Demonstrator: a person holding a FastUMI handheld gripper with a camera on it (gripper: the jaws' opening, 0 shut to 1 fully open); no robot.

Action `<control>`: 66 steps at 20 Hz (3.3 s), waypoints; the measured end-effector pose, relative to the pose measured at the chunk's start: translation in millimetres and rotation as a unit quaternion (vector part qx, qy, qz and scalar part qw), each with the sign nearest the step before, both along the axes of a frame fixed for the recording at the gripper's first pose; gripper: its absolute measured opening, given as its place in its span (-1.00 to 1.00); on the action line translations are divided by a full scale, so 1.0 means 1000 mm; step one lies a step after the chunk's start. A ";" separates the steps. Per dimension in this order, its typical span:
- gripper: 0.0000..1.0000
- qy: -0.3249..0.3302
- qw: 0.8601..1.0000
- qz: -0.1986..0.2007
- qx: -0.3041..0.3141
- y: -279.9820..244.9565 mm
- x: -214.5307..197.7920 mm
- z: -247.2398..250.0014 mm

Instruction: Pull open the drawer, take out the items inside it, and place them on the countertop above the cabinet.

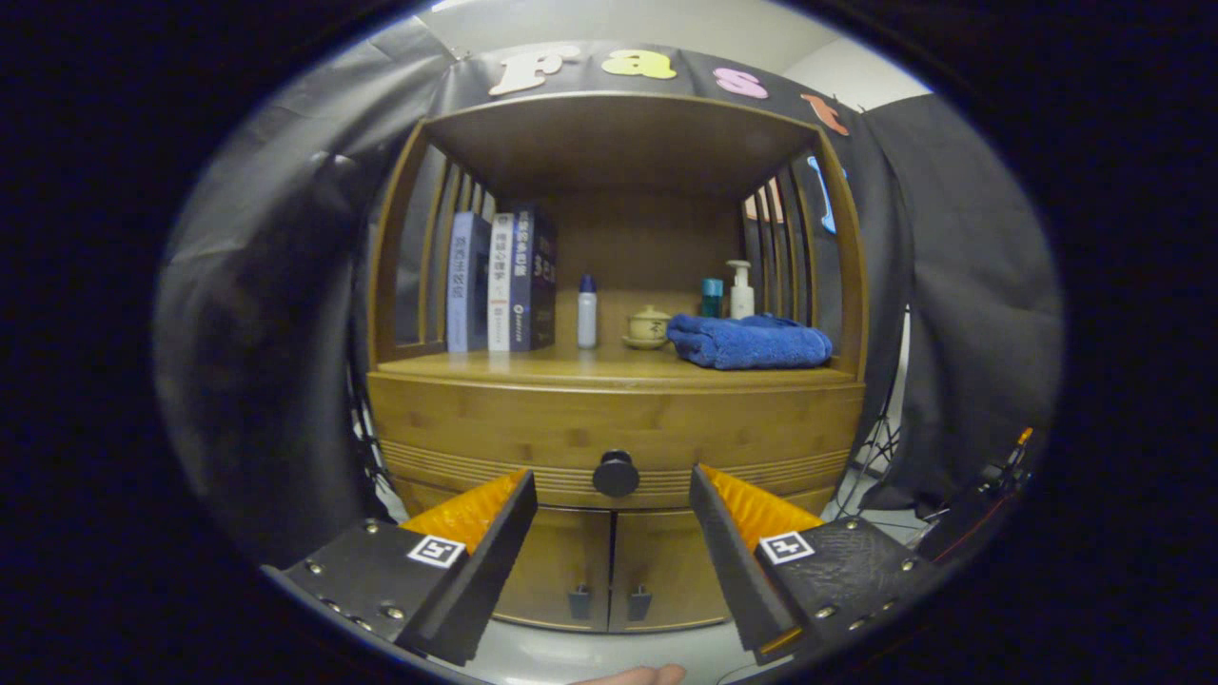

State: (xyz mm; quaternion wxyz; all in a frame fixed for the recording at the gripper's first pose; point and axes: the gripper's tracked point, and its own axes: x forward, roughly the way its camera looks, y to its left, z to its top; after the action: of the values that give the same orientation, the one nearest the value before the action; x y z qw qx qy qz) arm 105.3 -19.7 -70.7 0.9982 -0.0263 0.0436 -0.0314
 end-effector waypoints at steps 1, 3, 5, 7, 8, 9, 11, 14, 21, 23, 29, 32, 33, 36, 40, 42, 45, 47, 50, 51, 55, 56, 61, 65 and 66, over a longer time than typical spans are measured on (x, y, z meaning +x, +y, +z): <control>0.94 -0.005 1.000 -0.004 0.003 -0.002 0.011 -0.001; 0.93 -0.007 1.000 -0.011 0.012 -0.009 0.029 -0.007; 0.93 0.003 1.000 0.000 0.023 -0.004 0.044 -0.019; 0.93 0.003 0.999 0.006 0.034 -0.004 0.060 -0.025; 0.94 0.007 0.999 0.010 0.041 -0.002 0.066 -0.029; 0.94 0.007 0.999 0.010 0.044 -0.001 0.072 -0.031; 0.80 0.010 0.999 -0.010 0.030 -0.011 0.081 -0.035; 0.53 0.032 0.999 -0.017 0.032 -0.008 0.090 -0.049; -0.14 0.036 0.999 -0.017 0.022 -0.005 0.096 -0.055; -0.20 0.047 0.999 -0.015 0.014 -0.006 0.098 -0.059; -0.30 0.091 0.996 -0.001 0.016 -0.002 0.075 -0.062; -0.47 0.103 0.995 -0.018 0.003 -0.015 0.029 -0.081; -0.63 0.090 0.995 -0.033 0.006 -0.026 0.019 -0.075; -0.73 0.033 0.998 -0.011 0.055 -0.016 0.029 -0.048; 0.04 0.072 0.997 0.029 0.011 0.009 0.049 -0.061; 0.74 0.086 0.996 0.009 0.013 0.001 0.058 -0.067; 0.75 0.073 0.996 -0.007 0.045 -0.003 0.088 -0.061; 0.16 0.069 0.997 -0.008 0.042 -0.003 0.077 -0.056; -0.22 0.067 0.996 0.013 0.053 -0.001 0.091 -0.060; -0.34 0.066 0.996 0.017 0.057 -0.001 0.088 -0.058; -0.35 0.073 0.996 0.021 0.045 -0.001 0.076 -0.057; -0.35 0.070 0.996 0.018 0.045 -0.001 0.071 -0.057; -0.36 0.069 0.997 -0.012 0.023 -0.001 0.043 -0.056; -0.37 0.071 0.997 -0.024 0.006 -0.003 0.046 -0.054; -0.36 0.063 0.998 -0.024 0.016 -0.003 0.045 -0.054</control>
State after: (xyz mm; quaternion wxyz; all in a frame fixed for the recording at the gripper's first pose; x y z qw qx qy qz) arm 150.0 -22.8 -124.6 0.9927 -0.0113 0.1071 -0.0534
